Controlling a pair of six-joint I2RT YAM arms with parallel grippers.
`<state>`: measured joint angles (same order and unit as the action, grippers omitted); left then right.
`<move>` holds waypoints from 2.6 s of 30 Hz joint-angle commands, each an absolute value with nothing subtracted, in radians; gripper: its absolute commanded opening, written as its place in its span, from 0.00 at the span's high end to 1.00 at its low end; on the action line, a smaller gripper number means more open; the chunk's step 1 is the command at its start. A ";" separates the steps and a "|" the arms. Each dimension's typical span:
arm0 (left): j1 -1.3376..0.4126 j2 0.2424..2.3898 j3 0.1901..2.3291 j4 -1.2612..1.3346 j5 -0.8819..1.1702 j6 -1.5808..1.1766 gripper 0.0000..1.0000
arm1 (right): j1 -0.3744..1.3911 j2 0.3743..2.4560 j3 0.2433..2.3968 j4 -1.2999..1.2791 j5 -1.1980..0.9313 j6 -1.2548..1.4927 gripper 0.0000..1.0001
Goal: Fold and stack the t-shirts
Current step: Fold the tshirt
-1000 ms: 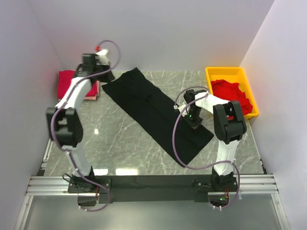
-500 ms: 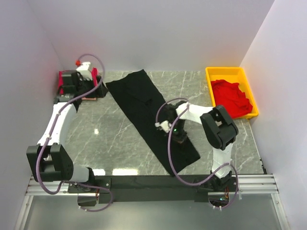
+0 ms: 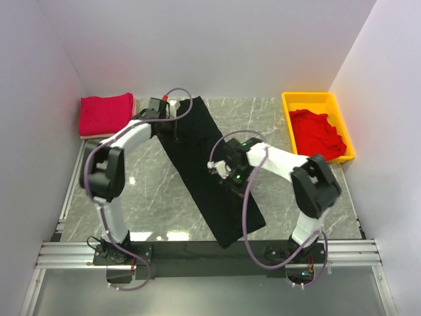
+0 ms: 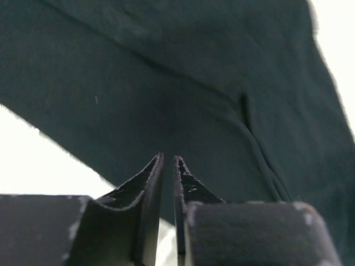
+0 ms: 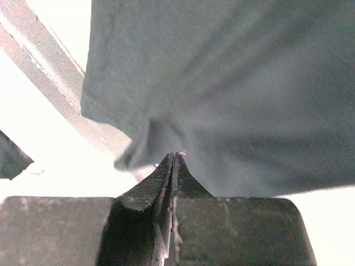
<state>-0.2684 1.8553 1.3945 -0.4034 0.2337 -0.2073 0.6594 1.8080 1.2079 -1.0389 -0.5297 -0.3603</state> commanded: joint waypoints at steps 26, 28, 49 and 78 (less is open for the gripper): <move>-0.428 2.498 2.237 -0.603 0.252 0.057 0.82 | 0.538 1.835 1.169 -0.948 -0.429 -0.394 0.99; -0.417 2.412 2.163 -0.552 0.253 0.049 0.73 | 0.545 1.873 1.173 -0.950 -0.459 -0.381 0.99; -0.238 2.057 1.720 -0.569 0.517 -0.149 0.65 | 0.738 2.025 1.302 -0.903 -0.684 -0.238 0.99; -0.250 2.312 1.884 -0.666 0.394 -0.057 0.66 | 0.503 2.057 1.373 -0.974 -0.394 -0.284 0.97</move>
<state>-0.2607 2.2906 1.8374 -0.6567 0.4225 -0.1238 0.5137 2.0457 1.3388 -1.0187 -0.5091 -0.2451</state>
